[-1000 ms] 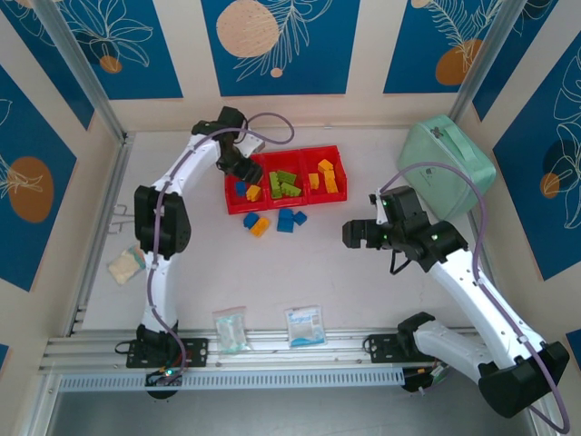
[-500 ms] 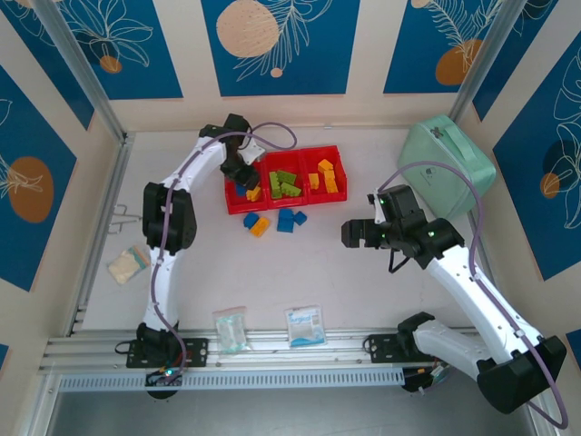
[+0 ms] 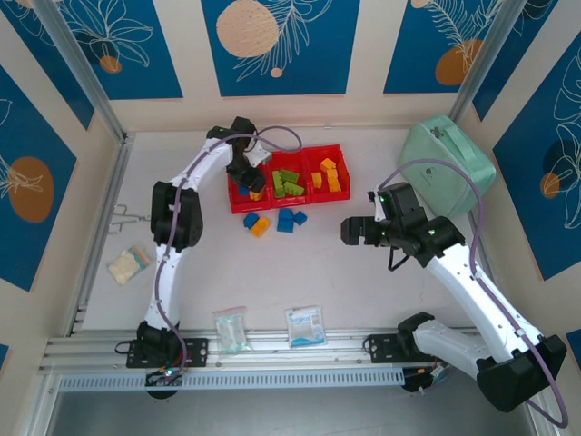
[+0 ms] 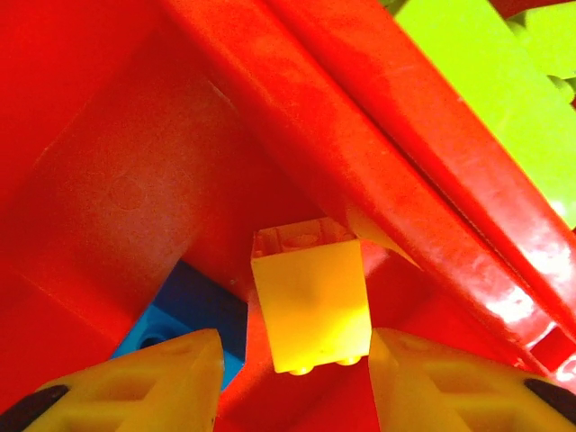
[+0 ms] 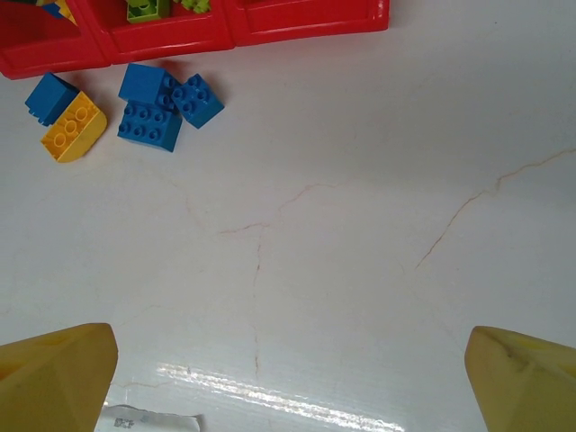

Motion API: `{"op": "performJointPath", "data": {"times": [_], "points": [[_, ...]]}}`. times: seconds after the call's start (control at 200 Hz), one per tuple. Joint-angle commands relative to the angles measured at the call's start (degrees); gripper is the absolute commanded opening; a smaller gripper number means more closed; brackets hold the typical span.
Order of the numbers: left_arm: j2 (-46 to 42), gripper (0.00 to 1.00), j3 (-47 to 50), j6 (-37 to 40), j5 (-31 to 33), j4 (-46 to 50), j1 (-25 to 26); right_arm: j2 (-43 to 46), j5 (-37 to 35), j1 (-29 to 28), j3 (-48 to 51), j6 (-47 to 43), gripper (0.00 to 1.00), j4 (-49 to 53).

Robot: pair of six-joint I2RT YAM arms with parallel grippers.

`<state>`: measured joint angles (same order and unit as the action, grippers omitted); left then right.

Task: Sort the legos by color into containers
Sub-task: Rotate the container at the top-center of the table.

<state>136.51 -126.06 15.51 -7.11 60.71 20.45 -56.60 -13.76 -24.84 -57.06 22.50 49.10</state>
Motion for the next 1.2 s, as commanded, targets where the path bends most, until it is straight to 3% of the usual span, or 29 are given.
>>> {"op": "performJointPath", "data": {"times": [0.0,0.23,0.69,1.035,1.196], "points": [[2.2,0.49,-1.5,0.1,0.8,1.4,1.1,-0.4,0.0,-0.5,-1.8,0.8,1.0,1.0],[2.5,0.49,-1.2,1.1,0.3,1.9,1.4,-0.4,-0.2,-0.8,-2.3,0.9,1.0,1.2],[0.3,0.47,3.3,4.7,-7.1,-1.5,1.4,0.6,-2.1,-2.1,-3.2,1.3,0.99,3.0],[0.4,0.56,3.3,8.3,-4.4,2.5,1.5,-0.3,-2.5,-3.3,-5.9,1.6,1.0,3.9],[0.7,0.56,3.6,8.9,-7.9,3.3,1.7,-1.5,-3.1,-4.7,-7.3,1.8,0.99,4.0]]}}
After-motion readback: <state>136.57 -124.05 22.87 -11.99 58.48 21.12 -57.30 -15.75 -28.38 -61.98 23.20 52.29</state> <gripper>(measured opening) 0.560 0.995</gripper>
